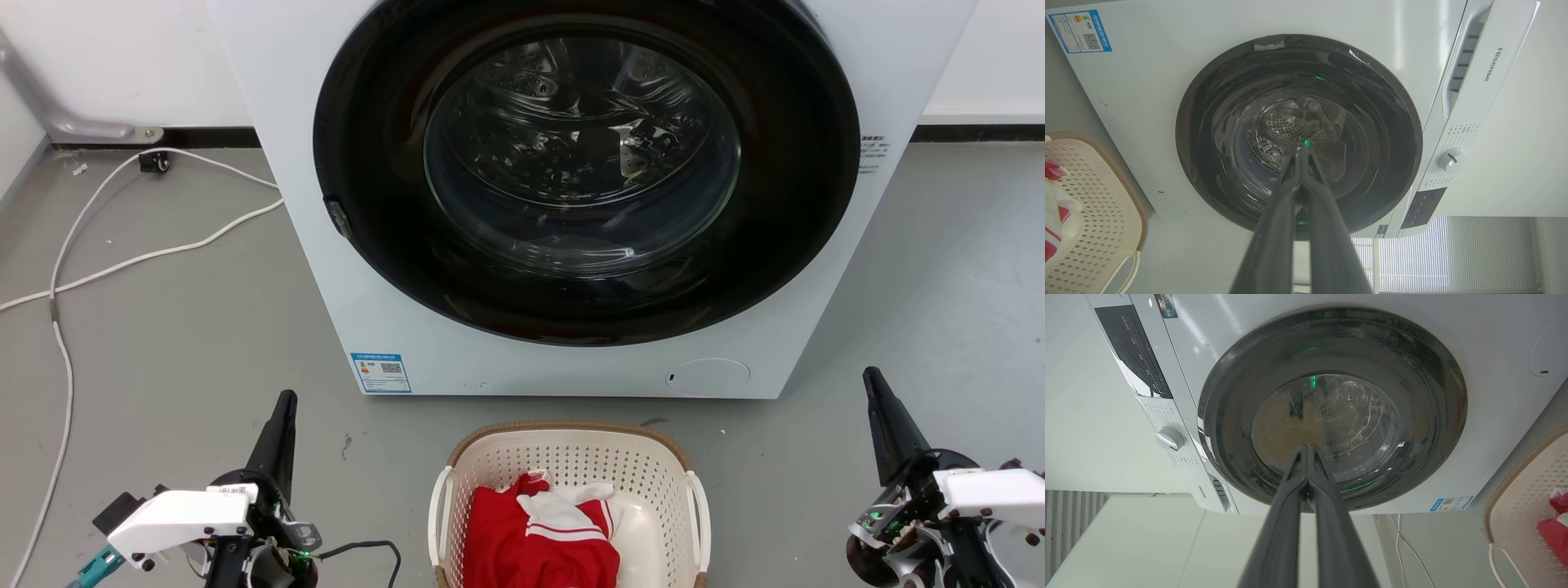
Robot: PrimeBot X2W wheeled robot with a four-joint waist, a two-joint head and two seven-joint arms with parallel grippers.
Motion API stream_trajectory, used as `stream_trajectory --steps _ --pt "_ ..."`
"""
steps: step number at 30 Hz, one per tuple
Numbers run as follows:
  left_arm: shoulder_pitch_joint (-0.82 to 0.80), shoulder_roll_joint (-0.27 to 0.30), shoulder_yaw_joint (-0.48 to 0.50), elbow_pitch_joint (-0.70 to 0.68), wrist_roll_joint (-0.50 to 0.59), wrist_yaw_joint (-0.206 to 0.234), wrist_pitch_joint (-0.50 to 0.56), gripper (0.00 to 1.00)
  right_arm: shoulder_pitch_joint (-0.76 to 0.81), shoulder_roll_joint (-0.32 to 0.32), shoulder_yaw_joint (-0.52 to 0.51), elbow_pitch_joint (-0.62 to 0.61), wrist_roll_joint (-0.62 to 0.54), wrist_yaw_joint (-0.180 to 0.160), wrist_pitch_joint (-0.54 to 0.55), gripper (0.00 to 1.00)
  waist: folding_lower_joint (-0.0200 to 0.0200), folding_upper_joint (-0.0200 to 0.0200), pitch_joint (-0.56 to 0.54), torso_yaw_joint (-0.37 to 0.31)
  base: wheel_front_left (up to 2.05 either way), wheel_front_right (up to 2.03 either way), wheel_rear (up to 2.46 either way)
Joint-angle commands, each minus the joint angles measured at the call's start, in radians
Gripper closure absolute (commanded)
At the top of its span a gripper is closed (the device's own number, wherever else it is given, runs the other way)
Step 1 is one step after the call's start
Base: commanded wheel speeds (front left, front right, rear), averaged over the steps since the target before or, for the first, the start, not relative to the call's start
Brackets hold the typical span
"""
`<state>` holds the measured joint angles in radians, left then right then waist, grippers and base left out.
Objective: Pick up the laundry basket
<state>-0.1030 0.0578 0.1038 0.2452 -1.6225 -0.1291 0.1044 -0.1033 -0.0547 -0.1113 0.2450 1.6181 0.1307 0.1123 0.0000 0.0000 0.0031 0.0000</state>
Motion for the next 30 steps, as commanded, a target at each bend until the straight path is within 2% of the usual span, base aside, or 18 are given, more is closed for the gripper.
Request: stream_trajectory --steps 1,30 --pt "-0.011 0.0 0.003 0.002 0.004 -0.004 0.007 1.0 -0.011 0.004 -0.001 0.001 -0.006 0.0 0.003 1.0 0.0 0.0 0.0 0.0 0.0 0.0 0.0" --pt "-0.012 -0.003 0.006 0.002 0.008 -0.004 0.007 1.0 -0.011 0.004 -0.002 0.001 -0.006 0.0 0.004 1.0 0.0 0.0 0.0 0.0 0.0 0.0 0.0"
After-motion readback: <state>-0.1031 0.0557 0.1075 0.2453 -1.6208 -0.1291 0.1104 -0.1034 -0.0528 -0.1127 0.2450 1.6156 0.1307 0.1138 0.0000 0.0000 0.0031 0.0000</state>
